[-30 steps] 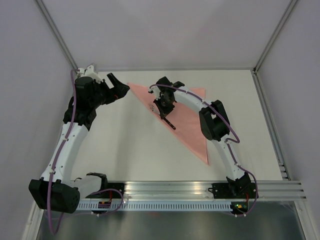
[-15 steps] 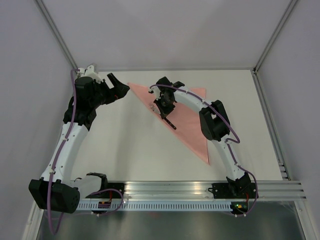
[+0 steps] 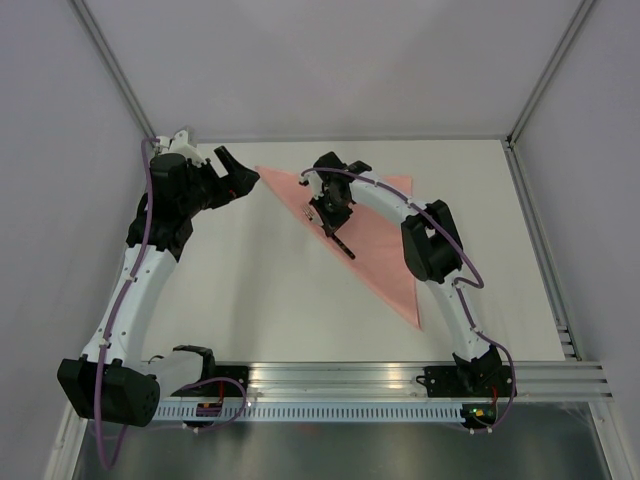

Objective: Fold the napkin, place the utensils inside, and roll it up
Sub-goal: Place the fork on the napkin.

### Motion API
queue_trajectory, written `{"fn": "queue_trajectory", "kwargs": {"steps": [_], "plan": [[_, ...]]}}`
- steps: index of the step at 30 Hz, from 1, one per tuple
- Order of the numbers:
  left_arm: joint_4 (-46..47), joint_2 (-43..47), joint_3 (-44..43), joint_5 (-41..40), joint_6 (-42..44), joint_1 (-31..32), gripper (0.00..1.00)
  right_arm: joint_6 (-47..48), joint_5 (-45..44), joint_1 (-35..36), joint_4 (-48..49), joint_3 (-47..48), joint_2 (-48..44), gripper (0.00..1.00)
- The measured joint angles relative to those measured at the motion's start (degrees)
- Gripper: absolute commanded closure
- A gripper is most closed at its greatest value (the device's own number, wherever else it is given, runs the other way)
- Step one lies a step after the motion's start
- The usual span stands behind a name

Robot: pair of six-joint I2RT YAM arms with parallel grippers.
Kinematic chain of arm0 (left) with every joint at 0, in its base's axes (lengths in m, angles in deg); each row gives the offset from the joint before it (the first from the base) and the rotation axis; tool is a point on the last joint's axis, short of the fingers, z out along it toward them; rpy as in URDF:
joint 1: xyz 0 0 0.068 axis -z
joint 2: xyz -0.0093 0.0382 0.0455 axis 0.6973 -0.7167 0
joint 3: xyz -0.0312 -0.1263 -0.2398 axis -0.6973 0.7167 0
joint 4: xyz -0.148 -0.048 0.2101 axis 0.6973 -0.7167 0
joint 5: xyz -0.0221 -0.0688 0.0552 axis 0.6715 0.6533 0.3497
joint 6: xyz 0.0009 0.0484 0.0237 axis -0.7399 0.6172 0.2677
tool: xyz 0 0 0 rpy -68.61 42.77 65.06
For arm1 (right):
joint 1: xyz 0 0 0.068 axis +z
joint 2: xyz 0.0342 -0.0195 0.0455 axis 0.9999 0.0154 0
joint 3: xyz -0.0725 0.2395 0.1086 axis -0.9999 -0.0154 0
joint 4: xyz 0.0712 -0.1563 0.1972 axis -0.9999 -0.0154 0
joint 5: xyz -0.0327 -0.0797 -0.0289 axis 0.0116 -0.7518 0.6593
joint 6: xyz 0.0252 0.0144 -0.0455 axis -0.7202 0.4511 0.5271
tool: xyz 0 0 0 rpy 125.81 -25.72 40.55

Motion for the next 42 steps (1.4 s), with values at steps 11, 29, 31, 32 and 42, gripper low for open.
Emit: {"fn": "queue_trajectory", "kwargs": {"steps": [11, 29, 31, 32, 42], "plan": [[0.02, 0.00, 0.24, 0.02, 0.00, 0.00, 0.00, 0.61, -0.17, 0.02, -0.87, -1.88, -1.46, 1.00], [0.00, 0.00, 0.46, 0.04, 0.04, 0.00, 0.00, 0.59, -0.20, 0.02, -0.83, -3.17, -1.49, 0.89], [0.00, 0.00, 0.52, 0.04, 0.04, 0.00, 0.00, 0.55, -0.20, 0.02, -0.83, -3.17, -1.49, 0.87], [0.02, 0.00, 0.59, 0.04, 0.07, 0.00, 0.00, 0.52, -0.20, 0.02, -0.83, -3.17, -1.49, 0.86], [0.02, 0.00, 0.83, 0.04, 0.13, 0.00, 0.00, 0.46, -0.17, 0.02, -0.76, -3.17, -1.49, 0.63]]}}
